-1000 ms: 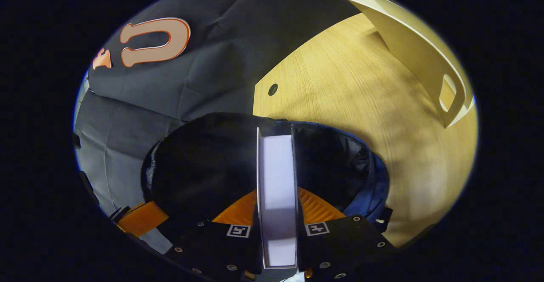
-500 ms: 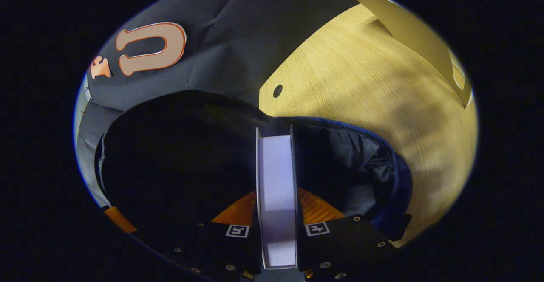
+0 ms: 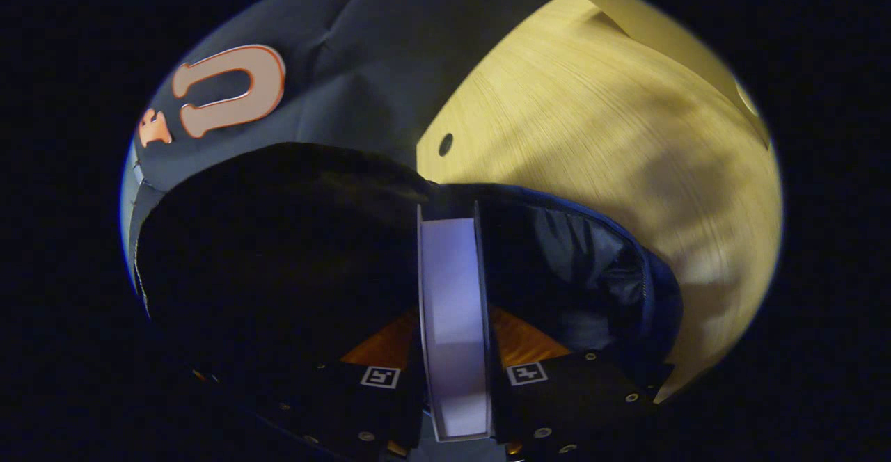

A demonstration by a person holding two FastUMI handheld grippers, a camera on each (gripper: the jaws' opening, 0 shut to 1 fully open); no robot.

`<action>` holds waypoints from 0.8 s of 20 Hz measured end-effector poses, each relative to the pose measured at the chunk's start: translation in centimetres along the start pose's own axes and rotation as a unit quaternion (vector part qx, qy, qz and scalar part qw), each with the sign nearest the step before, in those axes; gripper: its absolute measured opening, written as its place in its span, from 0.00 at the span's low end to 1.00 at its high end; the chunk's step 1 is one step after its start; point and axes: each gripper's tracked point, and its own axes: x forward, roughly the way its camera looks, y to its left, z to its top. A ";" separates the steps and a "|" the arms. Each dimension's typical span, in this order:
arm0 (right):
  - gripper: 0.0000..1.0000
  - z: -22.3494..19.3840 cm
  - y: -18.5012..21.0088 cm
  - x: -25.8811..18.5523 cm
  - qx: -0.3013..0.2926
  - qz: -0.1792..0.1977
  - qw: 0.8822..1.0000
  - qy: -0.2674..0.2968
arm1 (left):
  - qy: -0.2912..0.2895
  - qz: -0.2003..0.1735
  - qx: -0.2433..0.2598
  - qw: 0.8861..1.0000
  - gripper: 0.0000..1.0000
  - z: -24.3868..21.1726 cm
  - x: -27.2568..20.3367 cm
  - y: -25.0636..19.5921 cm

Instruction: Open the schoolbag, grab two books from the bookshelf and put them into the schoolbag.

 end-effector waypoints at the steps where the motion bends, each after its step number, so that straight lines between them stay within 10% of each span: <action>1: 0.46 -0.5 -1.0 0.6 0.015 -0.016 1.000 0.016 | 0.004 -0.001 -0.013 1.000 0.01 -0.1 0.3 0.1; 4: 0.69 -0.9 -1.1 2.1 0.027 -0.041 0.998 0.034 | 0.009 0.001 -0.011 1.000 0.01 -0.6 0.9 0.0; 8: 0.79 -3.6 -2.2 0.3 0.026 -0.090 0.991 0.092 | 0.006 0.013 -0.001 1.000 0.01 -0.3 0.9 0.6; 16: 0.88 -7.9 0.0 -0.7 0.022 -0.059 0.979 0.195 | -0.010 0.023 0.000 1.000 0.01 0.3 0.1 1.4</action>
